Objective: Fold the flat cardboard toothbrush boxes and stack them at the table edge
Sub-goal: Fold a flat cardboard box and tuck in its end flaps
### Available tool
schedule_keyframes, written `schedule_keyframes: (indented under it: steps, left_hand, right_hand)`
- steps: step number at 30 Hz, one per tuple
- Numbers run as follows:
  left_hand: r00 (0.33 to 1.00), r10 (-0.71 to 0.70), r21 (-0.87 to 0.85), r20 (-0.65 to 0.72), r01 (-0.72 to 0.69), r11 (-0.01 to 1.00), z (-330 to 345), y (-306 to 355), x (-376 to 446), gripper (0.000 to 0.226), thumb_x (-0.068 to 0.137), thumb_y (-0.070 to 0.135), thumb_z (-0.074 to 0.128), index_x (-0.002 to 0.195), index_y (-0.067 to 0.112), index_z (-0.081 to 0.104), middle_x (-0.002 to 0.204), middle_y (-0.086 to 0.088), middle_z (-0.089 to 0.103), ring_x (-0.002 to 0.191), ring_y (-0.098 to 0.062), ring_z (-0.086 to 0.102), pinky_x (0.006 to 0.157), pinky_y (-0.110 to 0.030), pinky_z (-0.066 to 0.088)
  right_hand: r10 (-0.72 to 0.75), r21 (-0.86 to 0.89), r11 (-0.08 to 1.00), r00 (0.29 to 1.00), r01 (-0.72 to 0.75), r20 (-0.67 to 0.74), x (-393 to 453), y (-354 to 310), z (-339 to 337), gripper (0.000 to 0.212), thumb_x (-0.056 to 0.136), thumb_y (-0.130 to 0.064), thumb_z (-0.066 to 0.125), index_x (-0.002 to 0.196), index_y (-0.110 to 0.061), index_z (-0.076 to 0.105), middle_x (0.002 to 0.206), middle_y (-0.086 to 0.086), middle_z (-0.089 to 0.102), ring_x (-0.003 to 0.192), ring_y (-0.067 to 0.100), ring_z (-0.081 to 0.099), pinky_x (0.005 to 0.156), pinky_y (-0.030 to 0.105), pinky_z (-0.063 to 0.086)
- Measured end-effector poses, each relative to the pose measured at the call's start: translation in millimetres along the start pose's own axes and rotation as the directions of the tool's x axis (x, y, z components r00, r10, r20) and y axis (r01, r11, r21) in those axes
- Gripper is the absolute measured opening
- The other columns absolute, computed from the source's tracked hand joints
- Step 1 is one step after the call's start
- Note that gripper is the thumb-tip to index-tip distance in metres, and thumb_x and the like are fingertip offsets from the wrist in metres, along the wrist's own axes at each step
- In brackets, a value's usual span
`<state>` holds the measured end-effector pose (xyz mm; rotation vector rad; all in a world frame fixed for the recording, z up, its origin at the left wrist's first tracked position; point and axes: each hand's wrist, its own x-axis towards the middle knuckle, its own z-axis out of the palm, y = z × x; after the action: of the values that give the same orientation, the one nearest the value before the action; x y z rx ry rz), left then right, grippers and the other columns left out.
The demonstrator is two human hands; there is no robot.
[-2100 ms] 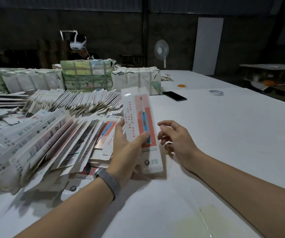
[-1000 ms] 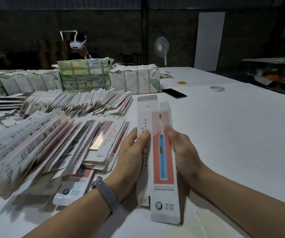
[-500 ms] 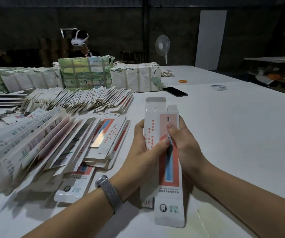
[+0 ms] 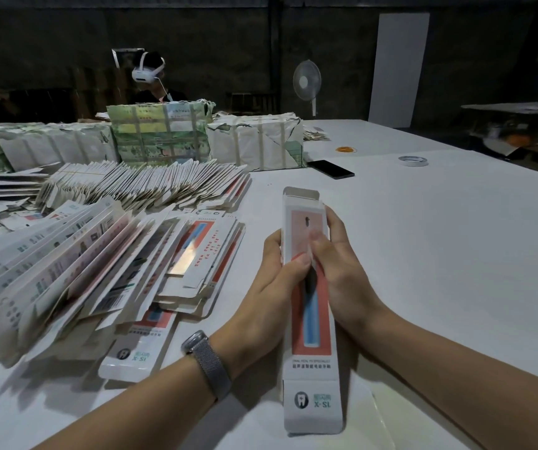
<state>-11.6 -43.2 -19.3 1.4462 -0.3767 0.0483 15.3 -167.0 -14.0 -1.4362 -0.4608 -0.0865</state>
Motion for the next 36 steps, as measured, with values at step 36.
schedule_keyframes:
  steps: [36]
  left_hand:
    - [0.985, -0.071, 0.017, -0.156, 0.075, 0.997, -26, -7, 18, 0.030, 0.083, 0.037, 0.049, 0.110, 0.044, 0.057, 0.084, -0.004, 0.075, 0.071, -0.024, 0.075, 0.060, -0.030, 0.059]
  right_hand:
    - [0.165, -0.006, 0.986, 0.979, -0.165, 0.122, 3, 2, -3, 0.056, 0.084, -0.047, 0.056, 0.136, -0.044, 0.036, 0.091, 0.001, 0.076, 0.079, 0.024, 0.076, 0.067, 0.028, 0.060]
